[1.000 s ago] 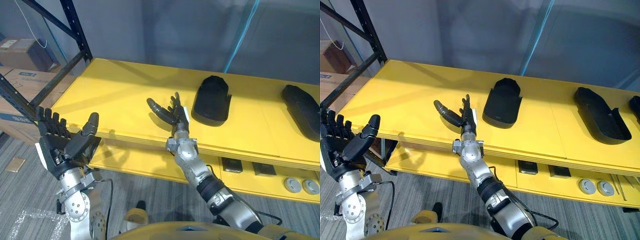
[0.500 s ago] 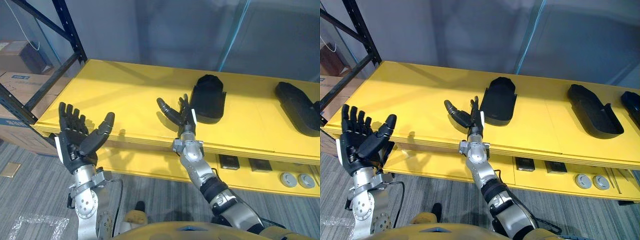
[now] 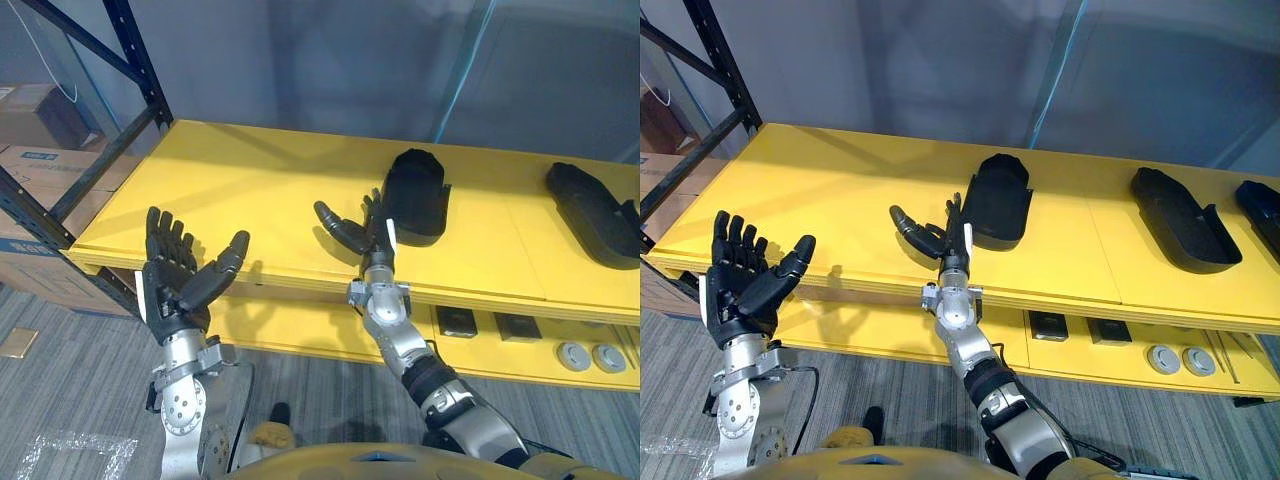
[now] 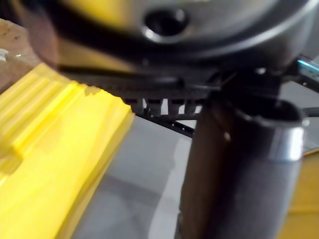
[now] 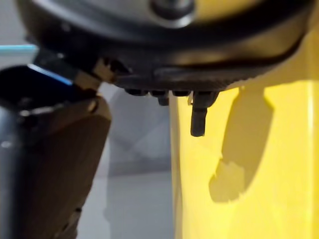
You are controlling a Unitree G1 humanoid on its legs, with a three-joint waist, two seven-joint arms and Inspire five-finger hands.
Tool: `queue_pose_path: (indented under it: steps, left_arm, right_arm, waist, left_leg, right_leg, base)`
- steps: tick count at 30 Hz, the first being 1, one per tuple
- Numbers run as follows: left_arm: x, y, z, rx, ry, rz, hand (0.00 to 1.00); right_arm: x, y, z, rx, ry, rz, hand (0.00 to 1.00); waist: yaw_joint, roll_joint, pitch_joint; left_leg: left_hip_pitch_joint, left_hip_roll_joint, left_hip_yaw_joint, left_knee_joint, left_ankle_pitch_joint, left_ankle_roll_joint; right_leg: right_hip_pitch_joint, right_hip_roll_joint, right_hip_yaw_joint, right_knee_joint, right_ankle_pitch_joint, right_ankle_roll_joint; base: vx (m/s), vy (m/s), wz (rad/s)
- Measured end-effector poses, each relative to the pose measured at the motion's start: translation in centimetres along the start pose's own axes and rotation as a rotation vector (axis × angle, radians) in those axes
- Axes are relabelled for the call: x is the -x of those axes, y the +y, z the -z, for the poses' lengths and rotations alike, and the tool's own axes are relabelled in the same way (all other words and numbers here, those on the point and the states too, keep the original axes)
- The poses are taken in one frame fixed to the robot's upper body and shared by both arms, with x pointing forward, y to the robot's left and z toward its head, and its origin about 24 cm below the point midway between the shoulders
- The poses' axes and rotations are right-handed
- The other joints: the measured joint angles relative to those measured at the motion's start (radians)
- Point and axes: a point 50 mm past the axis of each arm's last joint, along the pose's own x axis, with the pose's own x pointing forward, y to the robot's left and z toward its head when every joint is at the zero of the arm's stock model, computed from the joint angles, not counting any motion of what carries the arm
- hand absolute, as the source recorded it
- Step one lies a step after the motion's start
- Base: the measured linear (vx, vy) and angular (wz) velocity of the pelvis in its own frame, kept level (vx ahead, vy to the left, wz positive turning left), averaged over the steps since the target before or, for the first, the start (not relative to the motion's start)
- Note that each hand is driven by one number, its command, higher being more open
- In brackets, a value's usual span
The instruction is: Walk over and take three plastic housings, then place them on the shelf
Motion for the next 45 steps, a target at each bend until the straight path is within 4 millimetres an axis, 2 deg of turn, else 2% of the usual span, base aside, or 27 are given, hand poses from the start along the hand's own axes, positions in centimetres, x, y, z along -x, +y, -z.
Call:
queue_pose_path:
  steps: [8, 24, 37, 42, 45]
  left_arm:
    - [0.1, -0.5, 1.2, -0.017, 0.065, 0.044, 1.0]
    - [0.1, -0.8, 1.4, -0.027, 0.077, 0.061, 1.0]
    - [0.2, -1.0, 1.5, -0.024, 0.083, 0.064, 1.0]
    - [0.2, -0.9, 1.4, -0.025, 0.082, 0.057, 1.0]
    - [0.0, -0.4, 1.2, -0.035, 0.071, 0.045, 1.0]
  right_arm:
    - [-0.1, -0.2, -0.1, 0.033, -0.009, 0.019, 1.0]
    - [-0.6, -1.4, -0.3, 0.023, -0.006, 0.109, 1.0]
    - [-0.7, -1.7, -0.4, 0.027, -0.008, 0.117, 1.0]
    - [-0.8, -2.1, -0.5, 0.025, -0.027, 0.057, 1.0]
    - [-0.5, -1.7, -0.8, 0.022, -0.062, -0.042, 1.0]
  waist:
    - [-0.001, -0.001, 0.0]
    - [-0.001, -0.001, -0.001]
    - [-0.002, -0.001, -0.001]
    - [-0.006, -0.001, 0.001]
    - [-0.026, -0.001, 0.004]
  left_leg:
    - [-0.006, 0.005, 0.013, 0.0, 0.002, -0.001]
    - [-0.012, 0.01, 0.021, 0.0, 0.008, 0.0]
    - [-0.013, 0.012, 0.026, 0.0, 0.008, 0.0]
    - [-0.013, 0.012, 0.028, -0.001, 0.009, 0.0]
    - [-0.014, 0.013, 0.027, -0.001, 0.01, 0.0]
  right_leg:
    - [-0.015, 0.002, 0.017, 0.001, 0.006, 0.008]
    - [-0.024, 0.006, 0.024, 0.004, 0.006, 0.008]
    - [-0.032, 0.006, 0.034, 0.01, 0.006, 0.008]
    - [-0.036, 0.005, 0.037, 0.015, 0.004, 0.005]
    - [-0.039, 0.005, 0.036, 0.017, 0.001, 0.001]
  base:
    - [-0.01, -0.008, -0.05]
    - [0.0, -0.001, 0.0]
    - [0.0, -0.003, -0.01]
    - [0.0, 0.0, 0.0]
    - [0.0, 0.0, 0.0]
